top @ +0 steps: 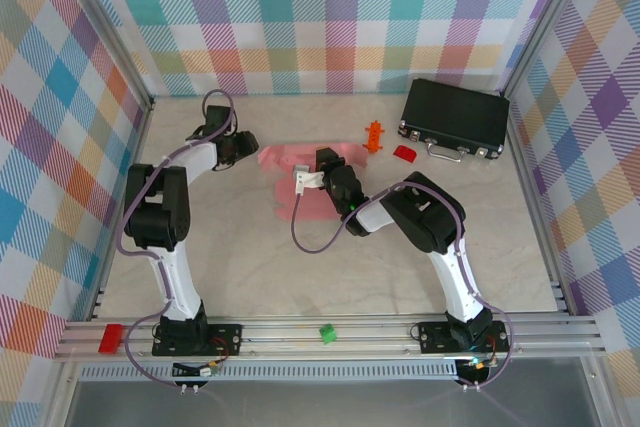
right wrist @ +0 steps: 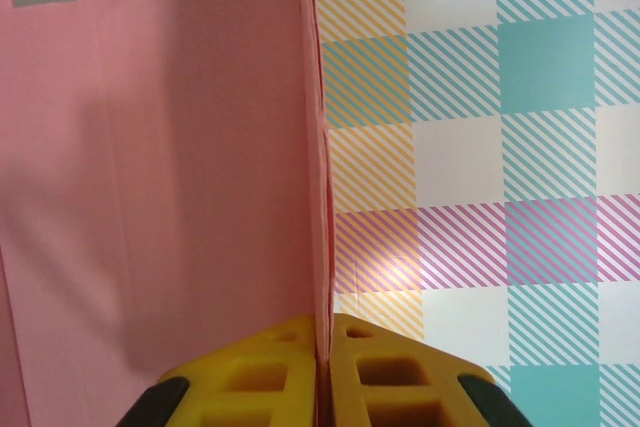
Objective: Fold the paper box
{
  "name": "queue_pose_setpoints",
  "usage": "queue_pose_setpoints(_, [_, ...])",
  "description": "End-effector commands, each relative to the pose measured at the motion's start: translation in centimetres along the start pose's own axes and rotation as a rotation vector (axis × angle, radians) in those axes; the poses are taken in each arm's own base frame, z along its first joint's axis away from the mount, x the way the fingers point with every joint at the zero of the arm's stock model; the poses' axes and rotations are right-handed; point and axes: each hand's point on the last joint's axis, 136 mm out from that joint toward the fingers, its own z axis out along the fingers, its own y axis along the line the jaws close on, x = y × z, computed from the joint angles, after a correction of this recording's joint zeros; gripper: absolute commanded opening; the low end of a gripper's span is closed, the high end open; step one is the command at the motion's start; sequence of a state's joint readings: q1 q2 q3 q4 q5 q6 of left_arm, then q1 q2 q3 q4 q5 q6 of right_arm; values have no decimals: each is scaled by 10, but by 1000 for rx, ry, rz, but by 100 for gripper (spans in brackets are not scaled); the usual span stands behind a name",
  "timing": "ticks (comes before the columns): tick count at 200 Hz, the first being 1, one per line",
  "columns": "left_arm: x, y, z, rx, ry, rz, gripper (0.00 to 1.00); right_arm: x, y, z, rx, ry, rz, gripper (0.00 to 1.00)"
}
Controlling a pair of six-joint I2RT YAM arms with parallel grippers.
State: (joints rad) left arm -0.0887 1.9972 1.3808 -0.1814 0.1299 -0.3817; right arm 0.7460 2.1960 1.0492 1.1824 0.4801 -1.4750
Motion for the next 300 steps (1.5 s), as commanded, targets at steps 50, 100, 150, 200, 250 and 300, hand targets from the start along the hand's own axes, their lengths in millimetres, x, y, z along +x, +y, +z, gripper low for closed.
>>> queue_pose_setpoints(50, [42, -37, -4, 216, 190, 94, 48, -6, -5, 9, 24, -1, 27, 12])
queue_pose_setpoints(100, [57, -40, -13, 241, 216, 108, 46, -9, -11, 14, 26, -2, 28, 12])
queue_pose_setpoints(150, [65, -48, -21, 284, 226, 113, 45, -8, -8, 17, 16, 10, 24, 12])
queue_pose_setpoints(200, [56, -31, -28, 175, 161, 86, 46, -7, -9, 17, 12, 17, 23, 12])
queue_pose_setpoints(250, [52, -28, -31, 175, 145, 77, 48, -7, -11, 18, -10, 12, 27, 12])
queue_pose_setpoints(300, [65, -38, -33, 251, 193, 94, 47, -6, -13, 20, -27, 15, 32, 12])
